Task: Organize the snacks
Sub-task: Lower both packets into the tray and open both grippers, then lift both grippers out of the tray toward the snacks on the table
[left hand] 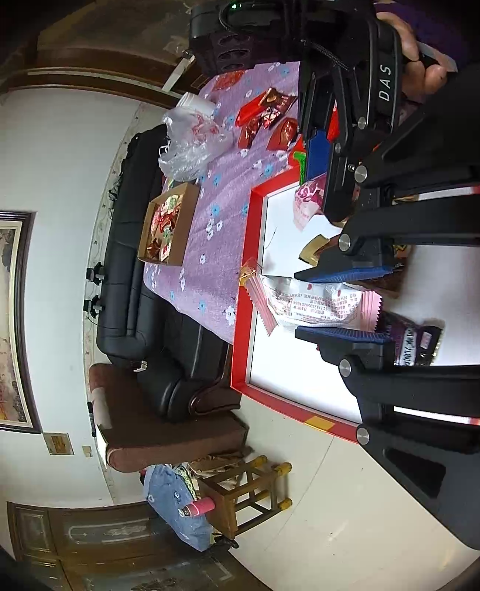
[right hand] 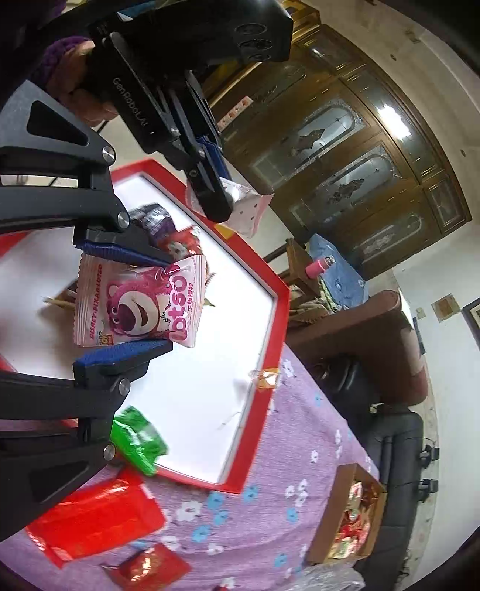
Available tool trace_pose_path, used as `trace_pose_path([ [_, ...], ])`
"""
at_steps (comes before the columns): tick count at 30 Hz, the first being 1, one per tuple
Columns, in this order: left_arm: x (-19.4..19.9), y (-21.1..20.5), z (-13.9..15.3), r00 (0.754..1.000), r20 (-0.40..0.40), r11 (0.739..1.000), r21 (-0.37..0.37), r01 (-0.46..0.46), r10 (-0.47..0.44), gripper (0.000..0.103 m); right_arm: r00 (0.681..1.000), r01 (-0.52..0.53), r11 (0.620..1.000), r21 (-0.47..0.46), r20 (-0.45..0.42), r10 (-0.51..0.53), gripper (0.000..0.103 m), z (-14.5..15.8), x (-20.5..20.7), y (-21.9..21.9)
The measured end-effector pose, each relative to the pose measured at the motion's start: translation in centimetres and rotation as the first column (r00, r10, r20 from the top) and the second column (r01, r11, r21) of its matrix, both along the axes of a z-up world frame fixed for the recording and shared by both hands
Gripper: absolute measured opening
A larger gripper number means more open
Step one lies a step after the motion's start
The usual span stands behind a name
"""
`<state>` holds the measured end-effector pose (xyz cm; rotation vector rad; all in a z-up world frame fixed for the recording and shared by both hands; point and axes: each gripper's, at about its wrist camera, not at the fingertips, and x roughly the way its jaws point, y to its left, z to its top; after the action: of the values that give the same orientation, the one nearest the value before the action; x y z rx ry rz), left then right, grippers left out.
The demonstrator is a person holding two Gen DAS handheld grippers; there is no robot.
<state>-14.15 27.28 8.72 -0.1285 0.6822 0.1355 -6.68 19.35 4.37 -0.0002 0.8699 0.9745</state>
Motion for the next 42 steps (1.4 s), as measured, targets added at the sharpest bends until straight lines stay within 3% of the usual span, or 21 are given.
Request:
trace_pose_path([
  [14,2.3,-0.5,-2.5,0.994,-0.097,0.996,0.069,-0.047,0.054,0.022,0.998,0.064,0.997,0.047,0.008,-0.065,0.044,-1.7,2.3,-0.5],
  [16,2.2,-0.7,-2.6,0.992,-0.099,0.994,0.092,-0.066,0.075,0.036,0.997,0.078,0.996,0.052,-0.001,-0.078,0.047,-1.8,2.7,-0.9],
  [18,2.0,-0.7,-2.5,0.99,-0.091,0.988,0.119,-0.097,0.108,0.07,0.995,0.096,0.993,0.063,-0.011,-0.096,0.057,-1.8,3.0,-1.4],
  [20,1.5,-0.7,-2.2,0.988,-0.063,0.98,0.147,-0.131,0.141,0.077,0.993,0.117,0.99,0.079,-0.01,-0.116,0.061,-1.5,3.2,-2.1],
  [28,0.7,-3.0,-1.4,0.985,-0.026,0.951,0.267,-0.159,0.172,0.078,0.972,0.235,0.965,0.118,-0.019,-0.234,0.066,-0.7,4.7,-4.9],
  [33,0.3,-5.5,-0.5,0.987,0.009,0.922,0.354,-0.156,0.163,0.084,0.956,0.294,0.944,0.153,-0.056,-0.289,0.067,-0.4,5.6,-6.6],
  [42,0.5,-7.3,0.3,0.989,-0.006,0.924,0.358,-0.136,0.148,0.084,0.946,0.323,0.932,0.166,-0.066,-0.316,0.068,0.1,5.9,-7.7],
])
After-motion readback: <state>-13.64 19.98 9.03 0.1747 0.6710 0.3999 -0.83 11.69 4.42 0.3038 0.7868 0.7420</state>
